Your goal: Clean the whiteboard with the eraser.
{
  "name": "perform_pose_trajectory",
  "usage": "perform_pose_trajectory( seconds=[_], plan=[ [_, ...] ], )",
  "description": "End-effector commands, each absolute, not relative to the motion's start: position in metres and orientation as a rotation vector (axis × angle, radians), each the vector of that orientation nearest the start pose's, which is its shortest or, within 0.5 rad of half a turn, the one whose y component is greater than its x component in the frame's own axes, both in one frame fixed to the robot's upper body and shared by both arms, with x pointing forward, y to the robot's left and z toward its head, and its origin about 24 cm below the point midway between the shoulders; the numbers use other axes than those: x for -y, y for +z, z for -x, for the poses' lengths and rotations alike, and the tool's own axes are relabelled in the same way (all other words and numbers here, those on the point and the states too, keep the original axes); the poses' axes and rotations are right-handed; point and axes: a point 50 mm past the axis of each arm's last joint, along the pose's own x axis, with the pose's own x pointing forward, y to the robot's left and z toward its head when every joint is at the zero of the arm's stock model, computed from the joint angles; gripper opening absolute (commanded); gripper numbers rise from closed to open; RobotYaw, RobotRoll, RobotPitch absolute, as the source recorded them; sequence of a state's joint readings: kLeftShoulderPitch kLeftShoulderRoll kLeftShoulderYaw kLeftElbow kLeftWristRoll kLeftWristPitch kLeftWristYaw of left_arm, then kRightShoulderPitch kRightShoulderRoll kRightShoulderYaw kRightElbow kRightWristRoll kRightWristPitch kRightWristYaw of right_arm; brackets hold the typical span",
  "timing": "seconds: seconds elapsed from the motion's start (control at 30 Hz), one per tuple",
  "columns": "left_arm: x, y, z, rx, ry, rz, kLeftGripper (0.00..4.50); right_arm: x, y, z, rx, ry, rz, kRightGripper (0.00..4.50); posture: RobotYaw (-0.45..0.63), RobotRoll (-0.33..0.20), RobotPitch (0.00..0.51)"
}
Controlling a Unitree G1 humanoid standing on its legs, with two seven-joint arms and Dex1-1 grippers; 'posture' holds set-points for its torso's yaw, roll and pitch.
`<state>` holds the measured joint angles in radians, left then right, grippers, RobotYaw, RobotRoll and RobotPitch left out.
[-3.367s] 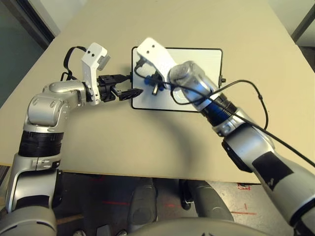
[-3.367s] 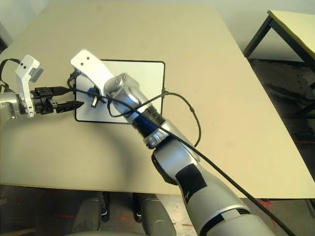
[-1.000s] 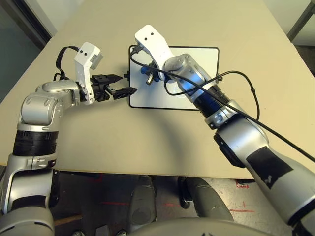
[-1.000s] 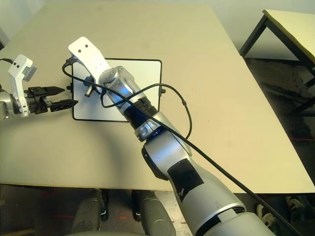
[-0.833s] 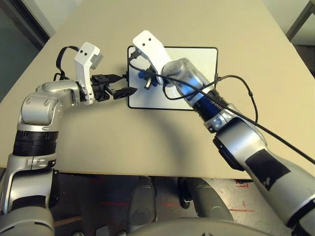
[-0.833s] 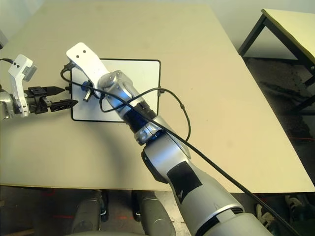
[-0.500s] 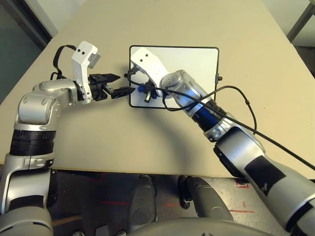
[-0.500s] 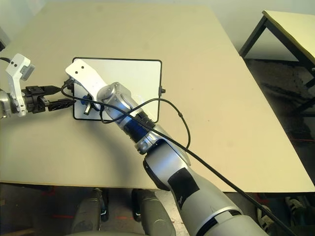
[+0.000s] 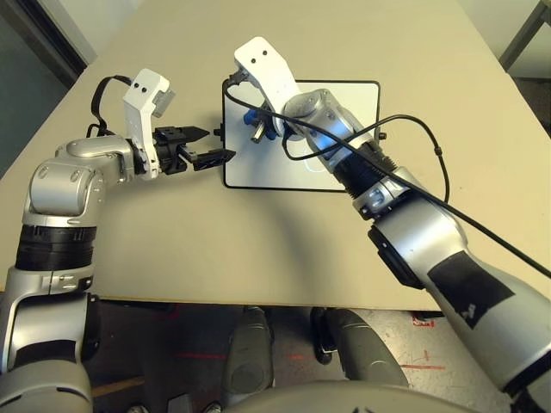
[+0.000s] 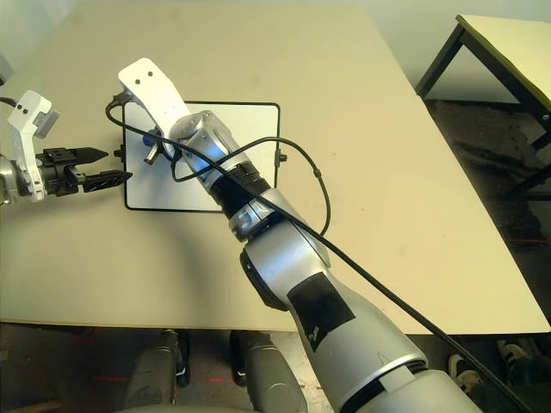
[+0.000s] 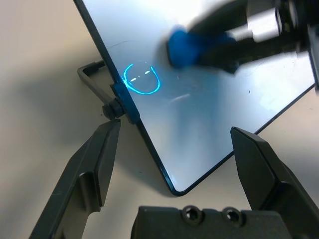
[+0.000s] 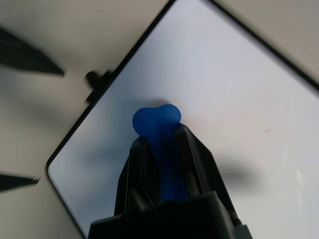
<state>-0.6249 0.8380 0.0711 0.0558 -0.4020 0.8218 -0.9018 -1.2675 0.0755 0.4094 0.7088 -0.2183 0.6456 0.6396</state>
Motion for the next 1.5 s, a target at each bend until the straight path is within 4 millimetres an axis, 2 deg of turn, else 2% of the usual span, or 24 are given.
perform_pose_trajectory(
  seconds=[0.03,0.27,0.47,0.6,0.77,0.97,1.07,1.2,1.23,1.3,1.37,1.43,1.5],
  plan=[
    [-0.25,0.205,-0.309,-0.336,-0.695,-0.212,4.5,-0.037,0.177,-0.354,-0.366,0.946,0.783,0.59,0.05,0.0,0.172],
    [-0.25,0.204,-0.308,-0.335,-0.694,-0.208,4.5,-0.036,0.178,-0.355,-0.368,0.933,0.789,0.59,0.05,0.0,0.171],
    [-0.25,0.204,-0.308,-0.335,-0.691,-0.205,4.5,-0.037,0.205,-0.368,-0.277,0.867,0.735,0.59,0.05,0.0,0.168],
    [-0.25,0.203,-0.308,-0.333,-0.691,-0.203,4.5,-0.037,0.212,-0.372,-0.257,0.846,0.717,0.59,0.05,0.0,0.168],
    [-0.25,0.203,-0.308,-0.334,-0.692,-0.202,4.5,-0.032,0.198,-0.371,-0.303,0.856,0.724,0.59,0.05,0.0,0.166],
    [-0.248,0.202,-0.31,-0.335,-0.696,-0.203,4.5,-0.025,0.17,-0.357,-0.401,0.899,0.718,0.59,0.03,0.0,0.161],
    [-0.247,0.204,-0.313,-0.328,-0.699,-0.207,4.5,-0.02,0.17,-0.352,-0.41,0.899,0.669,0.59,0.02,0.0,0.156],
    [-0.246,0.209,-0.317,-0.298,-0.698,-0.213,4.5,-0.014,0.193,-0.351,-0.359,0.906,0.525,0.58,0.02,0.0,0.145],
    [-0.245,0.211,-0.318,-0.285,-0.697,-0.213,4.5,-0.013,0.207,-0.35,-0.33,0.918,0.455,0.58,0.02,0.0,0.143],
    [-0.244,0.221,-0.322,-0.21,-0.689,-0.2,4.5,-0.002,0.265,-0.346,-0.216,0.947,0.231,0.58,0.02,0.0,0.139],
    [-0.243,0.232,-0.326,-0.122,-0.672,-0.184,4.5,0.018,0.311,-0.338,-0.108,0.945,0.126,0.58,0.01,0.0,0.136],
    [-0.242,0.245,-0.33,-0.014,-0.643,-0.154,4.5,0.044,0.337,-0.33,-0.027,0.908,0.059,0.58,0.01,0.0,0.132],
    [-0.243,0.254,-0.332,0.078,-0.615,-0.137,4.5,0.063,0.343,-0.324,0.014,0.866,-0.002,0.58,0.0,0.0,0.13]
  ],
)
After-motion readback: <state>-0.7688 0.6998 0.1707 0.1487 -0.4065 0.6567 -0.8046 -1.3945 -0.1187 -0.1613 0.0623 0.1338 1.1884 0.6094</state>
